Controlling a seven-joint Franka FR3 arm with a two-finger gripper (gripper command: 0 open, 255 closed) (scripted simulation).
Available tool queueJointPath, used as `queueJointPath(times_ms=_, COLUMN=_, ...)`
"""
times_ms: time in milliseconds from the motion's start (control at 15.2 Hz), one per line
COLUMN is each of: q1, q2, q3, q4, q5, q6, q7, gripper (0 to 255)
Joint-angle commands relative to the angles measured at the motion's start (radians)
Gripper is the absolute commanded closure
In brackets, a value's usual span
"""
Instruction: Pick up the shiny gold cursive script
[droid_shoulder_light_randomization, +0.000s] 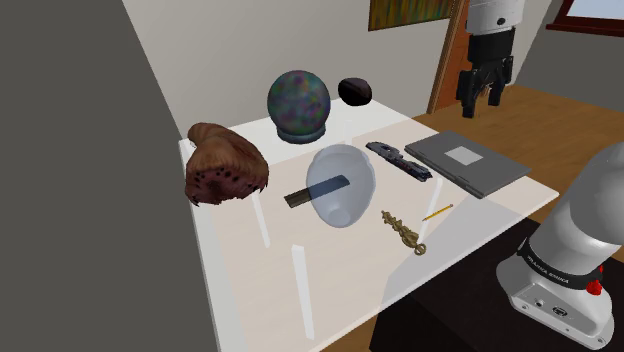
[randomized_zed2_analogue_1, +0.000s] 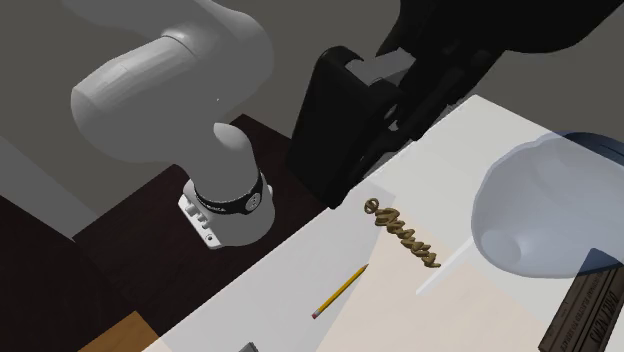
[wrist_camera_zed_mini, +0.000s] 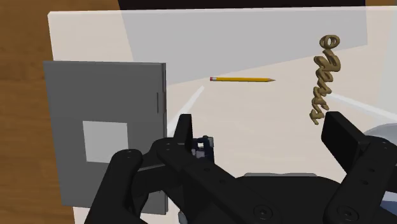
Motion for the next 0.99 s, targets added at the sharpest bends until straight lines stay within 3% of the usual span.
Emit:
queueJointPath(times_ms=0, q1=0.0, q2=0.0, q3=0.0, q4=0.0, q5=0.0, q6=0.0, q7=0.0, gripper=0)
queueJointPath(times_ms=462, q1=0.047, q2=-0.002, q3=0.054, q4=-0.213, q5=0.064, q6=0.256, q7=0.046, gripper=0)
queueJointPath(times_ms=924, q1=0.111, q2=0.096, q3=0.119, q4=-0.366, q5=0.135, q6=0.554, q7=0.087, gripper=0)
